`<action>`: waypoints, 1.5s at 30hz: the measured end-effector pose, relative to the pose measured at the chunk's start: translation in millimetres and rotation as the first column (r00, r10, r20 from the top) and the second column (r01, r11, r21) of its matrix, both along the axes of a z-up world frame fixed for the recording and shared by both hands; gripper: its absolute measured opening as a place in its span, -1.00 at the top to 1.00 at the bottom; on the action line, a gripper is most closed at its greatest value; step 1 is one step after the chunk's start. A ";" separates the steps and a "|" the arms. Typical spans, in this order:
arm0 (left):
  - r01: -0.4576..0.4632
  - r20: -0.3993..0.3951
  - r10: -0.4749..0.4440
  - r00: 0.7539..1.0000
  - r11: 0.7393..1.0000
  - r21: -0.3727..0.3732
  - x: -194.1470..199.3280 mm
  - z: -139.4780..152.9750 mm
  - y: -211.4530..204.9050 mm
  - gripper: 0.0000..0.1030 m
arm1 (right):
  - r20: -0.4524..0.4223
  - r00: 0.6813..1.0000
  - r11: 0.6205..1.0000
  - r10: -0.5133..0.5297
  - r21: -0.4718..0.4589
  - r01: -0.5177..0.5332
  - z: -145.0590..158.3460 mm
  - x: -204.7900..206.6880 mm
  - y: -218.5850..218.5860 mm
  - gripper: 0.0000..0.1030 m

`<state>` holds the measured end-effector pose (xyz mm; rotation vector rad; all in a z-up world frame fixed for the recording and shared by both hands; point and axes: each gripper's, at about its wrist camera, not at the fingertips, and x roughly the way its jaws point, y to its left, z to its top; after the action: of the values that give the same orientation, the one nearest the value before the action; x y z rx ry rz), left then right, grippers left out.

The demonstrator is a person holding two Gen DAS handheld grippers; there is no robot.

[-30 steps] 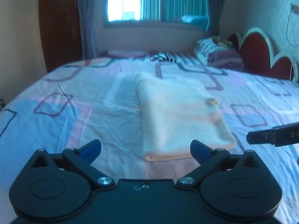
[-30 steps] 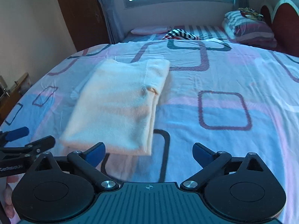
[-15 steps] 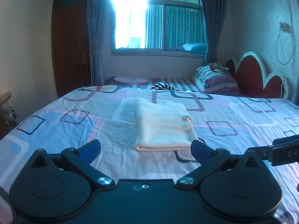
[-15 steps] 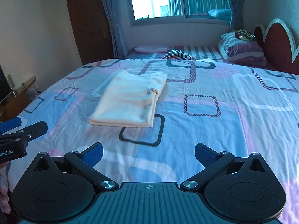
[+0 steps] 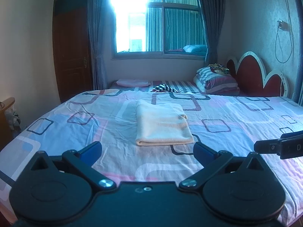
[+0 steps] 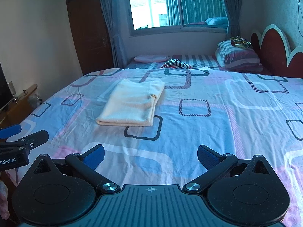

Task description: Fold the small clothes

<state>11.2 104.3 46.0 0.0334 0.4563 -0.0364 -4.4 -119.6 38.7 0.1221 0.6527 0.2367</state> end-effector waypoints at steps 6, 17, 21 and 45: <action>0.007 0.002 -0.007 1.000 1.000 0.002 -6.3 4.1 -3.6 -0.99 | 0.014 1.000 1.000 0.004 0.007 -0.004 6.6 -6.8 -2.0 -1.00; 0.006 0.011 -0.006 1.000 1.000 0.001 -13.6 11.8 -5.5 -0.99 | 0.033 0.999 1.000 0.008 0.012 -0.008 13.9 -10.0 -1.0 -1.00; 0.008 0.009 -0.008 1.000 1.000 0.001 -13.6 11.9 -4.9 -0.99 | 0.036 0.999 1.000 0.009 0.014 -0.010 16.2 -9.4 0.1 -1.00; 0.007 0.025 -0.007 1.000 1.000 0.004 -17.2 15.7 -6.3 -0.99 | 0.058 0.998 1.000 0.009 0.013 -0.010 22.0 -12.6 0.3 -1.00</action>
<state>-6.0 98.0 61.7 0.0393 0.4309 -0.0423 -17.0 -119.4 60.6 0.1244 0.5943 0.2525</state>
